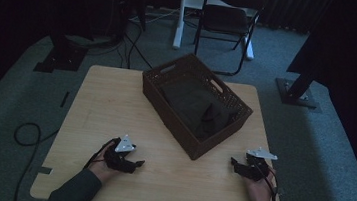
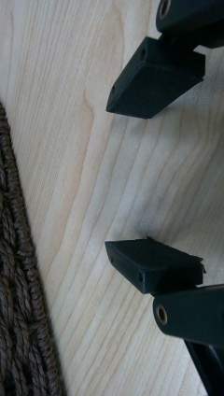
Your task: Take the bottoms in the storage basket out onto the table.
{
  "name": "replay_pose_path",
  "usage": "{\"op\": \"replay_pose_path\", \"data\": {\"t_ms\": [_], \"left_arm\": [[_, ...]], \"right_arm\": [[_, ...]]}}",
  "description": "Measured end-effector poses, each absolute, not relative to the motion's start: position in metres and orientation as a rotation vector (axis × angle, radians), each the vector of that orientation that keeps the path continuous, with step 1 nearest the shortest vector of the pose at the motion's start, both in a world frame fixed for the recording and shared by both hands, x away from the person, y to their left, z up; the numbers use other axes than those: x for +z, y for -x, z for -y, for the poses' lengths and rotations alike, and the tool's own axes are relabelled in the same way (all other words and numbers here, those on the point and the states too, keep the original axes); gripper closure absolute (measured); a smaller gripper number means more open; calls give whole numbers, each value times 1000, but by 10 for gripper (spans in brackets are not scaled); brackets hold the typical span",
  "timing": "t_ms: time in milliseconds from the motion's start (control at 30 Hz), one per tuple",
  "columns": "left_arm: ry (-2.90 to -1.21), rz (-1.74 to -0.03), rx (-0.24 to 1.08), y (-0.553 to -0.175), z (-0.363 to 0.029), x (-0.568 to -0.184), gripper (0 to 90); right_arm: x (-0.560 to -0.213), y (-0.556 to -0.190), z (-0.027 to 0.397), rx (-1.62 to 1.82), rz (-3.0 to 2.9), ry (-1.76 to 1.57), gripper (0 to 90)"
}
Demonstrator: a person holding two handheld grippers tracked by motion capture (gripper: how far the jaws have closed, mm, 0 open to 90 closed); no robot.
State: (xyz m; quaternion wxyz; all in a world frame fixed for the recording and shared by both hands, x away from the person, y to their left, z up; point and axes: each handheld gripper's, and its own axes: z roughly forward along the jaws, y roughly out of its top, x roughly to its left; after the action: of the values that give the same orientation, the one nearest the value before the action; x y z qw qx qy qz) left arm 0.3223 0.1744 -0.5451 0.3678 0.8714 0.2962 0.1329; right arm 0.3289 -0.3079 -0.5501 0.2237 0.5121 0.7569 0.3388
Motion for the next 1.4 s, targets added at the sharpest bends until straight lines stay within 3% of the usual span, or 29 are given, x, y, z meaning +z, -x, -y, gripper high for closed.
{"op": "replay_pose_path", "data": {"t_ms": [233,433,567,967,1400], "left_arm": [[-2238,-761,341,-322,-174,-545,279],[-2237,-762,340,-322,-174,-545,279],[-2237,-762,340,-322,-174,-545,279],[-2237,-763,339,-323,-174,-545,279],[-2233,-771,341,-323,-174,-545,280]], "right_arm": [[-550,-329,308,933,-2086,-1417,275],[-550,-330,307,931,-2108,-1408,216],[-549,-329,309,943,-2099,-1406,323],[-540,-328,300,893,-2108,-1369,422],[-514,-330,301,892,-2066,-1321,421]]}}
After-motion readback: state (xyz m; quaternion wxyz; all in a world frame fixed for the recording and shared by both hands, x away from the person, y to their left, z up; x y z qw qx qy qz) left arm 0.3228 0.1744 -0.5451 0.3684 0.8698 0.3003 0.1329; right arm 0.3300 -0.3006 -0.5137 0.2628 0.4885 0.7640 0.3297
